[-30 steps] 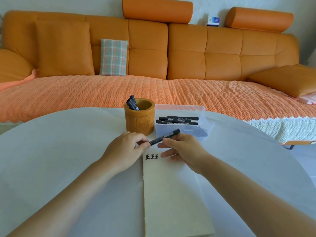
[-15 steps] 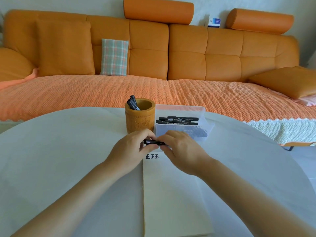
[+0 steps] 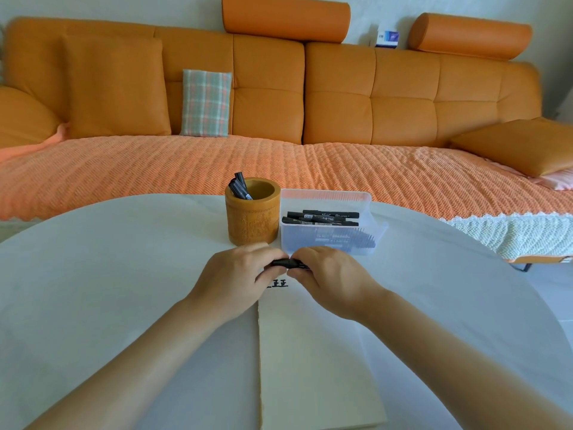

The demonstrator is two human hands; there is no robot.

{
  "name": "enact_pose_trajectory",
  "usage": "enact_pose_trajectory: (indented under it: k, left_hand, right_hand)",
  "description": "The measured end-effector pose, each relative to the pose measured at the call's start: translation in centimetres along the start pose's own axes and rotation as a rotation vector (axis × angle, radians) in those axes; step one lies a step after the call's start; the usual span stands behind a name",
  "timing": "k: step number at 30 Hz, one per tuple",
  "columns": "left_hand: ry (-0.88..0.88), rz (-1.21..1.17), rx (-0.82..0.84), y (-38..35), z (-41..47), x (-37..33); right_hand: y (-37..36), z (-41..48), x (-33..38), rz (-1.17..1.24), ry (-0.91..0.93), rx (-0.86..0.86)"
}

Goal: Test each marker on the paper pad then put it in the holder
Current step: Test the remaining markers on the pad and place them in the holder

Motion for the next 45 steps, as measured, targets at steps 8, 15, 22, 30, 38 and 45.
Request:
enact_pose_trajectory:
  k: [8, 15, 22, 30, 38, 45]
  left_hand:
    - [0.017, 0.046, 0.169, -1.5, 0.0, 0.1]
    - [0.186, -0.092, 0.357, -2.3, -0.1, 1.2]
    - [0.1, -0.088, 0.241, -1.1, 0.2, 0.9]
    - [0.071, -0.132, 0.24, -1.5, 0.4, 0.4]
    - [0.156, -0.218, 0.323, -2.2, 0.1, 1.2]
    - [0.159, -0.058, 0.188, -0.4, 0.5, 2.6]
  right_hand:
    - [-0.3, -0.5, 0.5, -0.22, 0.089, -0.098]
    - [0.2, -0.6, 1.3, -0.268, 0.107, -0.189]
    - [0.4, -0.6, 1.2, -0.164, 0.117, -0.157]
    - [0.2, -0.4, 1.6, -0.209, 0.138, -0.058]
    - [0.0, -0.9, 1.6, -0.262, 0.132, -0.014]
    - [1.6, -1.3, 0.9, -0.017, 0.012, 0.034]
Point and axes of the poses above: each hand's wrist, its own z-axis towards the middle knuckle, its own y-axis out of the back of the hand, x = y × z, the point moved 7 cm from there along z, towards the middle knuckle, and after that the axes turned 2 degrees about y, right-handed, at the moved point
